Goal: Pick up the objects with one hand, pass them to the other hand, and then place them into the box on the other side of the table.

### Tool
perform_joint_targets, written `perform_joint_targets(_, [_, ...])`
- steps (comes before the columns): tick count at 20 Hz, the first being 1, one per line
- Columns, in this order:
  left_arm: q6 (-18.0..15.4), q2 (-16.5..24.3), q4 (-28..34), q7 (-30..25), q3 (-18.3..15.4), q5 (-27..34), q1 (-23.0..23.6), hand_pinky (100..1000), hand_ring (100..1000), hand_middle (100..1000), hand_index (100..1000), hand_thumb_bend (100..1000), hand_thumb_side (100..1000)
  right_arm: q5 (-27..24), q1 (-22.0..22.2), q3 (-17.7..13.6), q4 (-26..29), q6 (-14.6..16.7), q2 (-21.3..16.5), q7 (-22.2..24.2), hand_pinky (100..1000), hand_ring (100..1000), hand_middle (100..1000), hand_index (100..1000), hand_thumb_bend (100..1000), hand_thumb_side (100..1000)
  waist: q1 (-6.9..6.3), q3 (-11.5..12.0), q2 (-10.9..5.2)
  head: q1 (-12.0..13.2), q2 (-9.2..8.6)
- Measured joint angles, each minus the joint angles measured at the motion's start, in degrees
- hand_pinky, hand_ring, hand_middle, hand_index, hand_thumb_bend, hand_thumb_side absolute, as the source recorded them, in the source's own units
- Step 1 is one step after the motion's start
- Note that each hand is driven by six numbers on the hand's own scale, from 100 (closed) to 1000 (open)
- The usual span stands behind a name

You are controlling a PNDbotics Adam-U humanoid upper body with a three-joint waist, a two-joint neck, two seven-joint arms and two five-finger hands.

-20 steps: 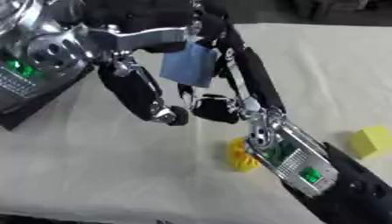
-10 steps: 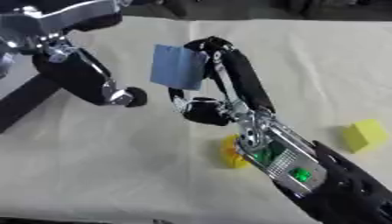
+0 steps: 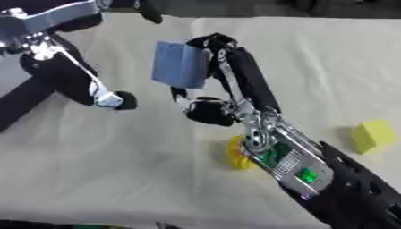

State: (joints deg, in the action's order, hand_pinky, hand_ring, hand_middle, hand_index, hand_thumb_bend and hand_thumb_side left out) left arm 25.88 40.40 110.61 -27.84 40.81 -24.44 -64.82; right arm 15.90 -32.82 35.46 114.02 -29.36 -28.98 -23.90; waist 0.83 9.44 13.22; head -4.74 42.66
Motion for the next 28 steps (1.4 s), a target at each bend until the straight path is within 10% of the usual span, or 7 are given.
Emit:
perform_joint_targets(15, [-3.50, -2.39, -10.75, 6.39, 0.06, 7.18, 0.28, 869, 1000, 774, 867, 531, 254, -9.75, -1.52, 1.64, 0.00, -0.83, 1.54, 4.26, 471, 480, 457, 484, 100, 100, 0.30, -0.08, 0.45, -0.22, 0.12])
perform_joint_targets(28, [-13.62, -2.50, -15.02, -2.12, 0.02, 10.40, 0.38, 890, 1000, 773, 854, 571, 294, -22.14, -2.06, 0.04, 0.00, -4.75, 1.39, 3.58, 473, 465, 438, 467, 100, 100, 0.26, 0.06, 0.53, -0.70, 0.97])
